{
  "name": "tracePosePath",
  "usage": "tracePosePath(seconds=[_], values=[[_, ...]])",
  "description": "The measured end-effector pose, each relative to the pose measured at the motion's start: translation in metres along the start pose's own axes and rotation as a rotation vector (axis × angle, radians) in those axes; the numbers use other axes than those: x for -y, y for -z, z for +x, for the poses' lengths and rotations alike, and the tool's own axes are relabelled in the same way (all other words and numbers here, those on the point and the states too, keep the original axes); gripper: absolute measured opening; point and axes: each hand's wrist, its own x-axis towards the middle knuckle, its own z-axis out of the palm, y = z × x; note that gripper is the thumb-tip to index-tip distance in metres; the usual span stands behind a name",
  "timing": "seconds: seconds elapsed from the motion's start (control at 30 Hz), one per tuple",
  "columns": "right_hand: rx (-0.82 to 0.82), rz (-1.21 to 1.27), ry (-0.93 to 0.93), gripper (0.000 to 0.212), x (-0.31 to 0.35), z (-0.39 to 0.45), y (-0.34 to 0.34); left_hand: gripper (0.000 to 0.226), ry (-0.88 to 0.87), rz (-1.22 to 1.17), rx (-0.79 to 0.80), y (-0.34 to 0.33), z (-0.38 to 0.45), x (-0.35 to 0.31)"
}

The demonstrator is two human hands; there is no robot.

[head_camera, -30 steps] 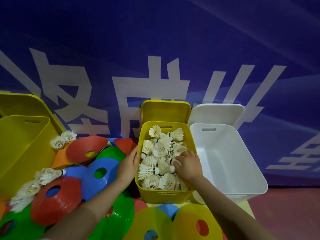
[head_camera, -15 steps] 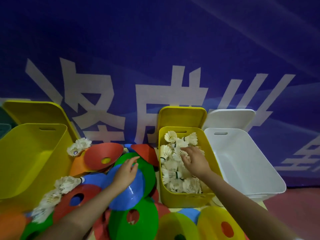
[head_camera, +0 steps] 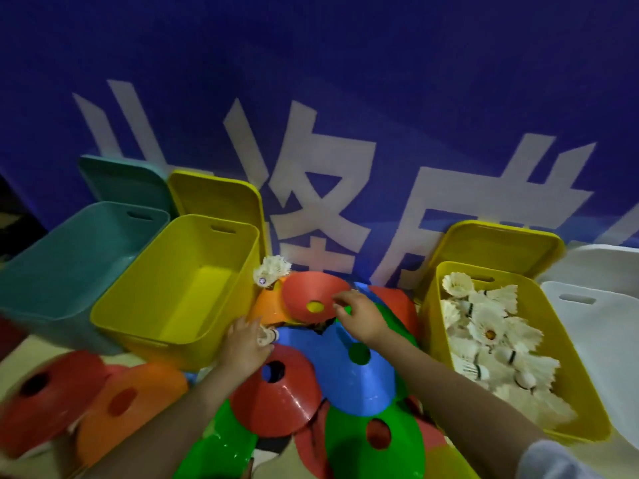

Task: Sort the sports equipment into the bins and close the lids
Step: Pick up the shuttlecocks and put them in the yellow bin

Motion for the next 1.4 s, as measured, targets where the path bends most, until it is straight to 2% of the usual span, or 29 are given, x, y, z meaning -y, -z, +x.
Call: tracePosePath(seconds=[0.07,0.2,0.33,0.43,0.53,0.7,0.83,0.93,1.07,1.23,1.4], values=[[0.038,0.005,-0.001,0.032,0.008,0.009,-0.021,0.075,0.037,-0.031,0.063,-0.004,0.004,0.006],[0.092,-0.028,-0.016,0.033,0.012,0.023,-0.049,0.053,-0.042,-0.035,0.069,-0.007,0.017,0.015],[0.108,-0.045,-0.046,0.033,0.011,0.039,-0.059,0.046,-0.090,-0.037,0.086,-0.011,0.024,0.019],[0.083,-0.045,-0.038,0.034,0.016,0.056,-0.062,0.048,-0.099,-0.068,0.060,-0.019,0.027,0.022],[0.103,-0.061,-0.018,0.036,0.026,0.085,-0.068,0.042,-0.037,-0.121,0.026,-0.018,0.026,0.020],[0.164,-0.173,0.057,0.050,0.048,0.134,-0.092,0.038,0.055,-0.358,-0.032,-0.015,0.017,0.022],[0.197,-0.407,0.200,0.072,0.056,0.158,-0.116,0.047,0.045,-0.619,-0.114,-0.012,0.008,0.027],[0.208,-0.499,0.227,0.077,0.055,0.172,-0.132,0.052,0.081,-0.787,-0.143,-0.010,0.003,0.031],[0.094,-0.454,0.204,0.057,0.054,0.183,-0.140,0.041,0.144,-0.857,-0.166,-0.011,0.002,0.029],[0.062,-0.175,0.189,0.059,0.042,0.172,-0.119,0.016,0.197,-0.888,-0.218,-0.011,0.012,0.018],[-0.105,0.130,0.087,0.046,0.027,0.130,-0.082,0.017,0.215,-0.907,-0.215,-0.003,0.014,0.011]])
